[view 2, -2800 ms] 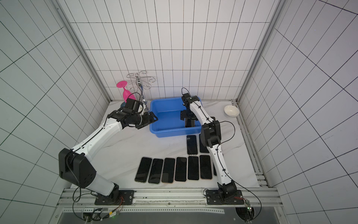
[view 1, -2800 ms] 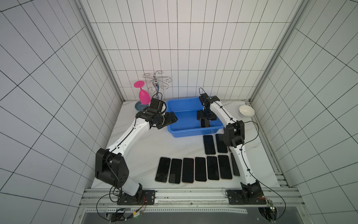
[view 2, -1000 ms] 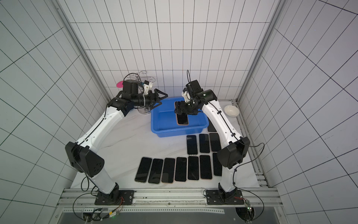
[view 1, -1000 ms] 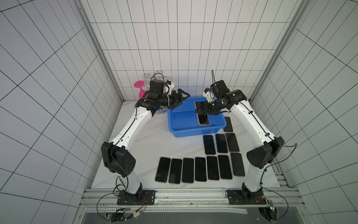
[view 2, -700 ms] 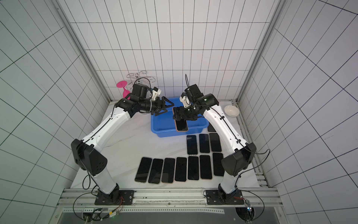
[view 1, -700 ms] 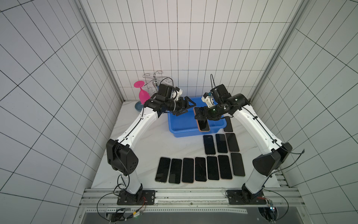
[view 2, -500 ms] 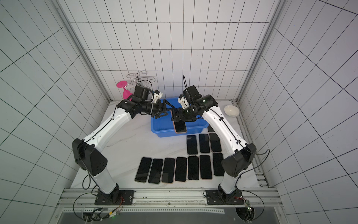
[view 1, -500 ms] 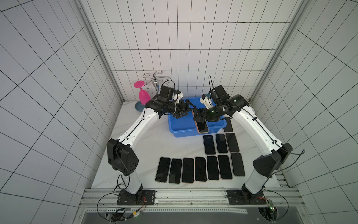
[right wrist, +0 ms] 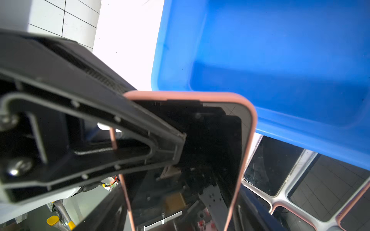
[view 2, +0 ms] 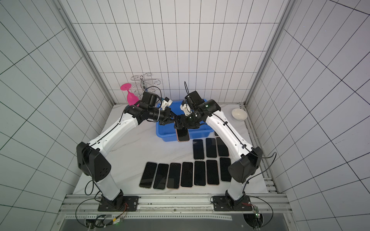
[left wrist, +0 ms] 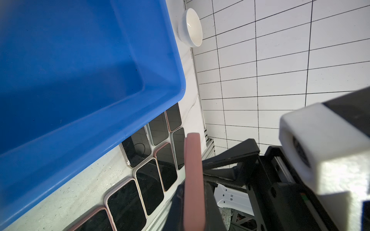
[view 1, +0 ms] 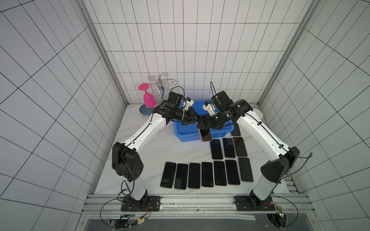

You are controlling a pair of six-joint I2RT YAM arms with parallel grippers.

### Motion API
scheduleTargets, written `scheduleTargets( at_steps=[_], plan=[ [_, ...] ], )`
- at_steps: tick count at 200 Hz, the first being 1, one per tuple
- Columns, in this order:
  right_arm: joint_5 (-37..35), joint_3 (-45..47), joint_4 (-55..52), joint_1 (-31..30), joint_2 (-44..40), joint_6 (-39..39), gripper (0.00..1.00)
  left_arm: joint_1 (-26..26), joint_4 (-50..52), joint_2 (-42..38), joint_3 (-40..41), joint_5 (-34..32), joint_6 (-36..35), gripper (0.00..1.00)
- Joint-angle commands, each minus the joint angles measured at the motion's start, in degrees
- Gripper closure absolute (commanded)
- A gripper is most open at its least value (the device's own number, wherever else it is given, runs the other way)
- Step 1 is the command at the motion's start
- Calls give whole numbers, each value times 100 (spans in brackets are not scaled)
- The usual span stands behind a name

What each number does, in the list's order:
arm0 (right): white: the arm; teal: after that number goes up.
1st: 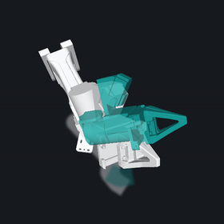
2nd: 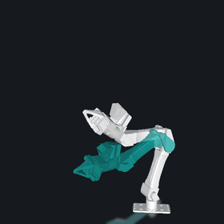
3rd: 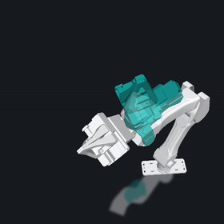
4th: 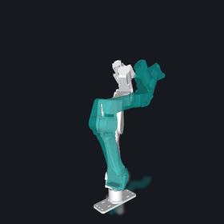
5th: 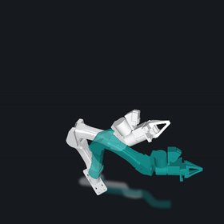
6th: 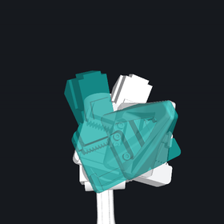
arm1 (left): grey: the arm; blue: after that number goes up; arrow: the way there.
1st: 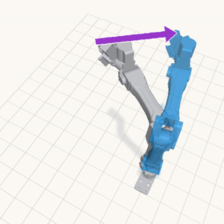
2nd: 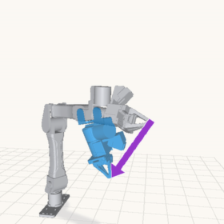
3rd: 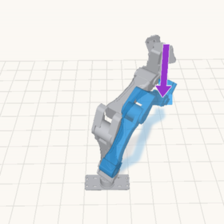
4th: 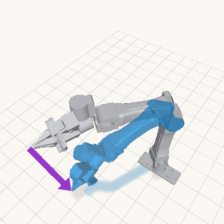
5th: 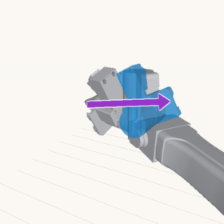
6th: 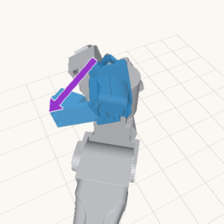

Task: Take the phone out of the storage box
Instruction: Pick up the phone from the storage box, then adjust the storage box at the center of the board.

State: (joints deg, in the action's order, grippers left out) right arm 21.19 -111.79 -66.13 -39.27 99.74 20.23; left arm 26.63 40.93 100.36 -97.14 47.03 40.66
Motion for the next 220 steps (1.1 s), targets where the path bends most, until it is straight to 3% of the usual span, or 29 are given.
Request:
scheduleTargets(
  at_steps=[1,6,63,88,134,176,220],
  plan=[
    [-24,79,184,41,-63,58,7,-202,82,-152,206,29,-68,100],
    [-53,74,167,42,-94,31,0,-266,77,-188,213,58,-72,100],
    [-141,356,30,376,-643,-247,1,-897,215,-747,546,308,-353,100],
    [-269,529,-505,419,-683,-913,1,-1078,307,-964,893,537,-602,100],
    [-1956,1247,-1152,-382,-430,-2195,1,-1081,193,-1838,2029,930,-681,100],
    [-2508,1300,-632,-611,-18,-2389,1,-1004,-293,-2721,3406,679,-353,100],
    [-3334,901,-511,-679,885,-2468,1,-623,-1236,-2724,4203,51,-202,100]
  ],
)
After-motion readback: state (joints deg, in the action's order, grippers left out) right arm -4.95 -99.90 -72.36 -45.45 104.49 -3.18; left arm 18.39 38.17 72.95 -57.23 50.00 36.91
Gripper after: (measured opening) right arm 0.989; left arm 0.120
